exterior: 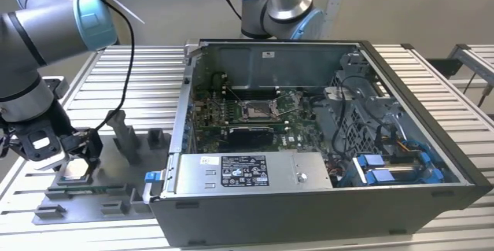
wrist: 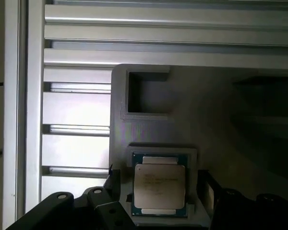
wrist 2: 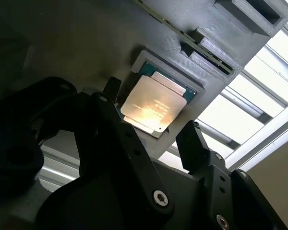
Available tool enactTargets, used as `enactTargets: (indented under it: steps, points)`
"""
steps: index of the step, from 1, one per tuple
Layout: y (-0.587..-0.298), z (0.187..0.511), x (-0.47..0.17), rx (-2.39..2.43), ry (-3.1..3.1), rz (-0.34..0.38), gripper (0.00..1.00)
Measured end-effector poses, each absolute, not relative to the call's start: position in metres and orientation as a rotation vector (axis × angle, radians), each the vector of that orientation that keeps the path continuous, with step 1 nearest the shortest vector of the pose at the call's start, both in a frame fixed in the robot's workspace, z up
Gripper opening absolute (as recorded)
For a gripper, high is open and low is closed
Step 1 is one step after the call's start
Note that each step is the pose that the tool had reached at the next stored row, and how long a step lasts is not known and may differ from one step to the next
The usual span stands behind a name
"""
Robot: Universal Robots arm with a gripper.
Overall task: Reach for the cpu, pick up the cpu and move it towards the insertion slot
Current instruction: 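Pick up the cpu and move it towards the insertion slot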
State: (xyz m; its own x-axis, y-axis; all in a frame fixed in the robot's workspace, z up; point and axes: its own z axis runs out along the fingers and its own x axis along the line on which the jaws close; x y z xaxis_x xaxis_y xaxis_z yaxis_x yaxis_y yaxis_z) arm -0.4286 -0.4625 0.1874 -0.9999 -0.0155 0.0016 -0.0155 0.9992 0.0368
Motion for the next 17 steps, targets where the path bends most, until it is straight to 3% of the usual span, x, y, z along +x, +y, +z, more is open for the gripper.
enactTargets:
  steps: [17]
  points:
    - [-0.4667,0.1832,-0.4286,0.024,-3.139,-0.058,1.0]
